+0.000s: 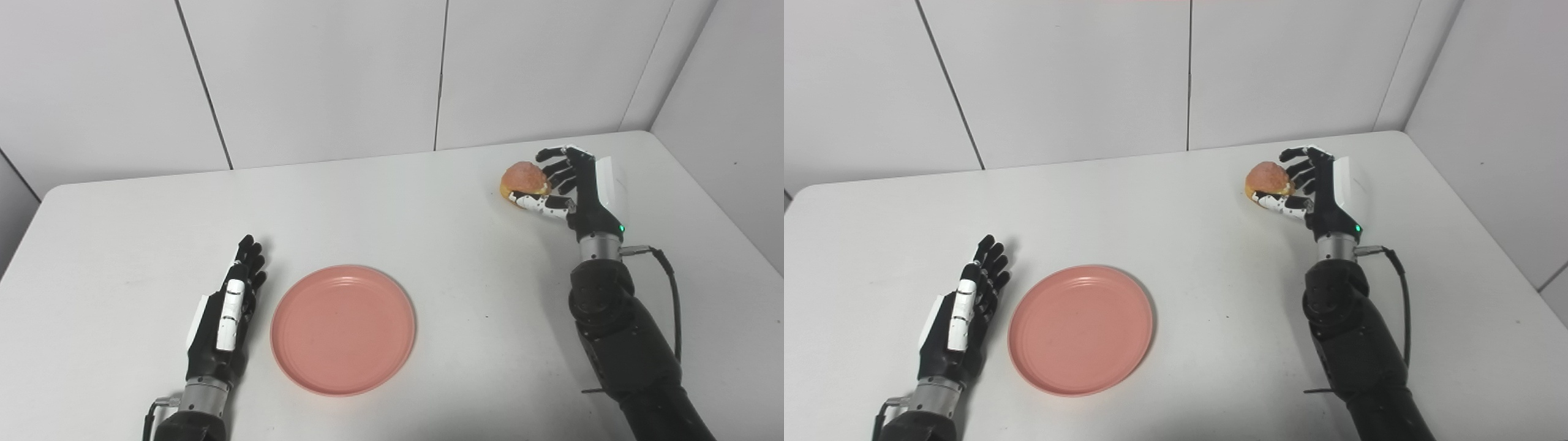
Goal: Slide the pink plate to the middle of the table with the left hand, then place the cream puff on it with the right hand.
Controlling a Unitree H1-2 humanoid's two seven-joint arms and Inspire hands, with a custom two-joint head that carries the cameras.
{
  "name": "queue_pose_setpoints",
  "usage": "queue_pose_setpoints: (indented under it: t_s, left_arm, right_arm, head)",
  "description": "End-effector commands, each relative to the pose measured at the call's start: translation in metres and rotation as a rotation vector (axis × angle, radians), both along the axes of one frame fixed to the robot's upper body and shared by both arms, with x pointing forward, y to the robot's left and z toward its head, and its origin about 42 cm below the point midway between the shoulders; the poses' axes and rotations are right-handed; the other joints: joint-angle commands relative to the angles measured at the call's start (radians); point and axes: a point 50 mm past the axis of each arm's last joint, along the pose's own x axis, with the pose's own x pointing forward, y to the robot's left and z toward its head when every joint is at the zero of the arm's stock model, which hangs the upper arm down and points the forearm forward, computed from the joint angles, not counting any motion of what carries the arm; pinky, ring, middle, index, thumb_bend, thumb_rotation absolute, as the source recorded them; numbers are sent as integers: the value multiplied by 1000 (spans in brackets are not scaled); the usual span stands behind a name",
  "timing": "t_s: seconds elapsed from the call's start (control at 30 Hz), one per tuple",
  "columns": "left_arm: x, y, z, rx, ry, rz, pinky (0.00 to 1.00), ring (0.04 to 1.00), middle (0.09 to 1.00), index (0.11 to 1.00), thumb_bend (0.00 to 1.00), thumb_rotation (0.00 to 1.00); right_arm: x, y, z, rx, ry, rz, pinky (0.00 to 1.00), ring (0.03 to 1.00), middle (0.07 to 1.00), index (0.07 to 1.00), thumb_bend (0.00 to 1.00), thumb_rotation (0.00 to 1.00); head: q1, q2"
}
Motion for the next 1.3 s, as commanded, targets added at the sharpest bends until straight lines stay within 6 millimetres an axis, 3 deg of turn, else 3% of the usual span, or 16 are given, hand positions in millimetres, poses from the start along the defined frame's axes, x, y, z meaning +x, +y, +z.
queue_pose_setpoints:
  t_s: [0.0,0.3,0.57,0.77,1.27]
  left_arm:
    - [-6,-2,-5,-6,10,10,1000,1000,999,992,561,1000]
    - [-6,-4,-4,13,13,15,1000,1000,996,987,571,1000]
    - [-6,-7,-2,-6,13,11,1000,1000,1000,994,571,1000]
    - [-7,-12,-2,-18,20,25,1000,999,998,990,599,1000]
    - [-11,-27,-4,-10,6,43,999,982,976,962,613,1000]
  right_arm:
    - [-1,8,26,-14,-109,69,399,451,456,543,512,0]
    - [-14,50,30,4,-139,238,383,443,459,538,512,0]
    - [-37,108,15,-41,-120,455,371,432,456,537,512,0]
    - [-55,133,1,-41,-96,564,380,440,450,540,511,0]
    - [-80,159,-33,-139,-63,705,377,431,454,537,513,0]
  head:
    - [6,-1]
    - [20,6]
    - [57,16]
    - [115,14]
    - [207,21]
